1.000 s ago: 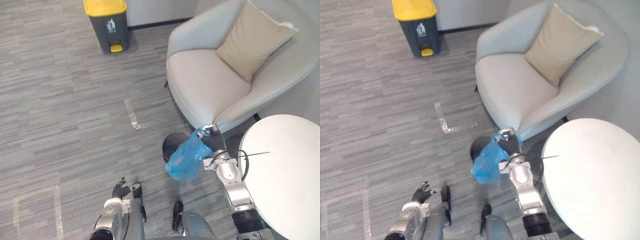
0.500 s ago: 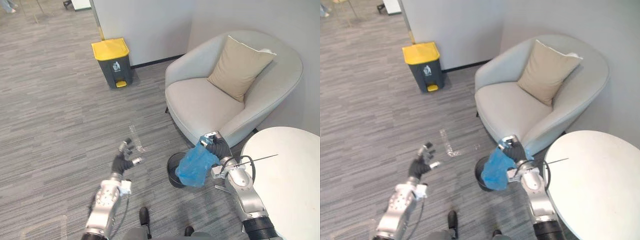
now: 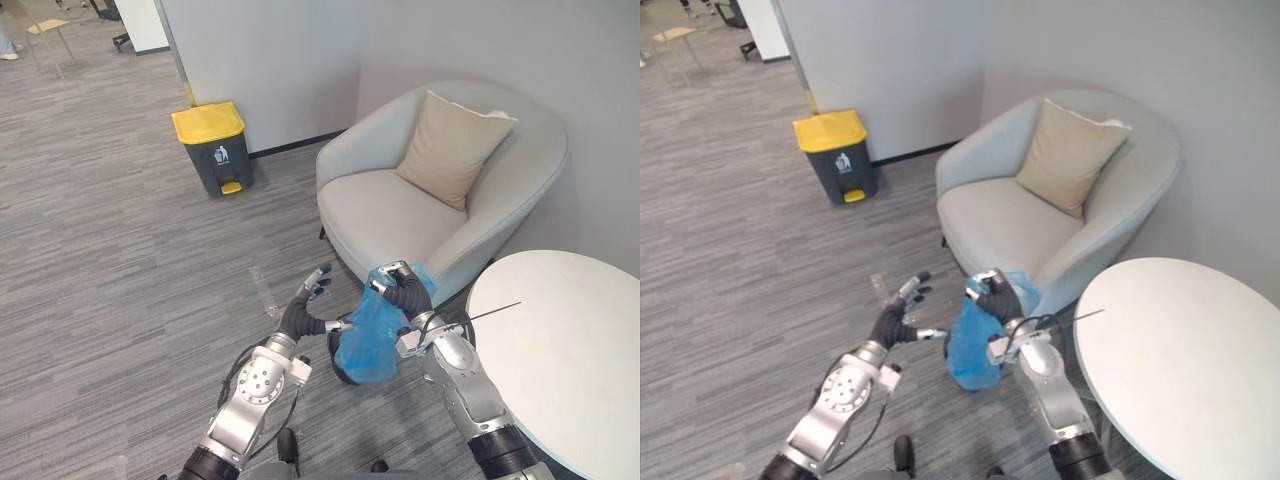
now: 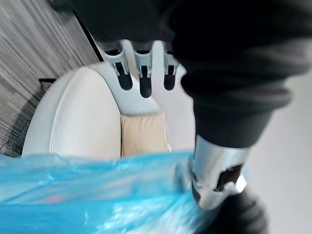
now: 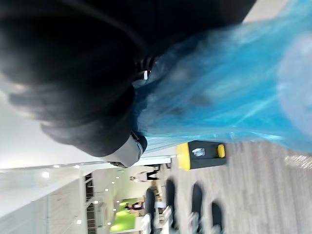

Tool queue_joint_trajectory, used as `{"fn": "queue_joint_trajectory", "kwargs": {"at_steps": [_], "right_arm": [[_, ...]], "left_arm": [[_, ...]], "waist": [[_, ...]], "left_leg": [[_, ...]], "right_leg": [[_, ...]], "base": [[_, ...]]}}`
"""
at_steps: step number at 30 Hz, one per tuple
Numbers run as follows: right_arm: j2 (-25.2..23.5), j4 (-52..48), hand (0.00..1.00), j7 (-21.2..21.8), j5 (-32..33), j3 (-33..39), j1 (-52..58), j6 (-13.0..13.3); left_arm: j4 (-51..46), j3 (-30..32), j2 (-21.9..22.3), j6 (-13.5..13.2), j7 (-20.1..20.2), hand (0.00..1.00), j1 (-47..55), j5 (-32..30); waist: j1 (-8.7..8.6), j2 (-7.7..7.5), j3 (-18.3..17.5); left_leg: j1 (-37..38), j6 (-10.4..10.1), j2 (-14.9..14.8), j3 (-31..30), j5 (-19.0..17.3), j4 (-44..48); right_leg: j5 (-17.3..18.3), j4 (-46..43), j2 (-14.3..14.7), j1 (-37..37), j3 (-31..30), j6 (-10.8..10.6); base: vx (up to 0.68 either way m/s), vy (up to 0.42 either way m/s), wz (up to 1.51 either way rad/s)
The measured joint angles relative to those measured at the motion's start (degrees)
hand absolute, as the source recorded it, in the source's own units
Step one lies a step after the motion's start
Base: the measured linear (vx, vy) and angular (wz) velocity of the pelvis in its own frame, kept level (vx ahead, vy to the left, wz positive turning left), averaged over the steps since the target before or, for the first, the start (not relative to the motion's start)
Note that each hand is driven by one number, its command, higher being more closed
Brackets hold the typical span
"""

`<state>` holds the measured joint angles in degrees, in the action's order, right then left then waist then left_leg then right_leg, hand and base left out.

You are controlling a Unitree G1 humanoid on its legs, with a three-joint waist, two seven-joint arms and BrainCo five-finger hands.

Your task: Gather rubbish on tea table into small bin, then transfer packed bag to large trash can.

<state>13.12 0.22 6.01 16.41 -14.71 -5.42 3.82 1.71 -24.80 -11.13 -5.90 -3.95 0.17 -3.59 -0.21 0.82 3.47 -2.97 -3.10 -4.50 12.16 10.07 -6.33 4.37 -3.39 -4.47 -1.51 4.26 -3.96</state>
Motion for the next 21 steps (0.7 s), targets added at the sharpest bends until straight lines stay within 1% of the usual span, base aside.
{"fn": "queue_joint_trajectory", "kwargs": {"at_steps": [2, 5, 6, 9, 12, 15, 17, 18, 20, 21], "right_arm": [[-1.7, 0.0, 1.0, -0.5, 0.9, -1.4, -0.3, 0.0], [-3.0, 0.0, 1.0, -0.9, 2.0, -3.3, -1.0, 0.0], [-3.8, 0.0, 1.0, -1.2, 2.1, -4.1, -1.4, 0.0], [-4.9, -0.1, 1.0, -2.0, 2.3, -5.8, -1.6, 0.0], [-5.7, -0.1, 1.0, -2.1, 2.5, -7.3, -2.4, 0.0], [-6.5, -1.2, 1.0, -2.2, 4.2, -9.2, -3.9, 0.0], [-6.9, -2.2, 1.0, -2.1, 6.3, -11.5, -6.0, -0.1], [-7.1, -2.2, 1.0, -2.1, 6.3, -11.6, -6.3, -0.1], [-8.5, -2.2, 1.0, -2.1, 8.9, -14.4, -8.2, -0.1], [-8.6, -2.2, 1.0, -2.2, 8.9, -15.1, -8.6, -0.1]], "left_arm": [[1.6, -1.0, 0.3, 0.1, -1.1, 0.0, -0.2, -1.0], [4.0, -1.7, 0.7, 0.3, -1.9, 0.0, -0.2, -1.6], [5.4, -2.0, 1.1, 0.9, -2.5, 0.0, -0.3, -1.8], [7.6, -2.1, 1.7, 1.8, -2.8, 0.0, -0.2, -1.8], [8.5, -2.1, 1.8, 1.9, -3.2, 0.0, -0.2, -1.8], [8.7, -2.1, 1.8, 2.1, -3.2, 0.0, 0.1, -1.8], [8.7, -1.0, 1.8, 2.5, -3.2, 0.0, 0.9, -1.8], [8.7, -0.7, 1.8, 2.5, -3.2, 0.0, 0.9, -1.8], [9.6, -0.1, 2.0, 2.1, -3.8, 0.0, 1.4, -1.8], [10.4, -0.1, 2.0, 2.1, -3.9, 0.0, 1.3, -2.1]], "waist": [[-0.02, -0.02, -0.8], [0.0, -0.08, -1.0], [0.0, -0.19, -1.1], [0.17, -0.38, -1.3], [0.21, -0.41, -1.3], [0.44, -0.77, -1.6], [0.59, -1.19, -1.8], [0.59, -1.22, -1.8], [0.61, -1.54, -2.0], [0.61, -1.61, -2.1]], "left_leg": [[0.0, -0.2, -0.2, 0.0, -0.1, 0.0], [0.0, -0.5, -0.7, 0.0, -0.2, 0.0], [0.0, -0.6, -0.9, 0.0, -0.1, 0.0], [0.2, -0.7, -1.1, -0.1, -0.1, 0.0], [0.3, -0.7, -1.1, -0.1, -0.1, 0.0], [0.2, -0.7, -1.2, -0.1, -0.2, 0.0], [0.2, -0.7, -0.9, -0.1, -0.1, 0.0], [0.2, -0.6, -0.9, -0.2, 0.0, 0.0], [0.2, -0.6, -1.3, -0.2, 0.0, 0.0], [0.2, -0.6, -1.4, -0.2, 0.0, 0.0]], "right_leg": [[0.0, 0.0, 0.4, 0.0, -0.2, 0.2], [-0.2, 0.2, 0.6, 0.0, -0.3, 0.5], [-0.3, 0.5, 0.7, -0.1, -0.3, 0.7], [-0.3, 0.7, 0.9, -0.4, -0.3, 0.8], [-0.4, 0.7, 1.0, -0.5, -0.3, 0.8], [-0.4, 0.7, 1.1, -0.5, -0.3, 0.7], [-0.4, 0.7, 1.3, -0.5, -0.2, 0.7], [-0.4, 0.7, 1.3, -0.5, -0.2, 0.7], [-0.4, 0.8, 1.4, -0.5, -0.2, 0.7], [-0.4, 0.8, 1.4, -0.5, -0.2, 0.7]], "base": [[0.01, -0.019, -0.05], [0.0, -0.006, -0.01], [0.0, 0.0, 0.0], [0.0, 0.0, 0.0], [0.0, 0.0, 0.0], [0.0, 0.0, 0.0], [0.02, -0.002, 0.0], [0.0, 0.0, 0.0], [0.0, 0.0, 0.0], [0.0, 0.0, 0.0]]}}
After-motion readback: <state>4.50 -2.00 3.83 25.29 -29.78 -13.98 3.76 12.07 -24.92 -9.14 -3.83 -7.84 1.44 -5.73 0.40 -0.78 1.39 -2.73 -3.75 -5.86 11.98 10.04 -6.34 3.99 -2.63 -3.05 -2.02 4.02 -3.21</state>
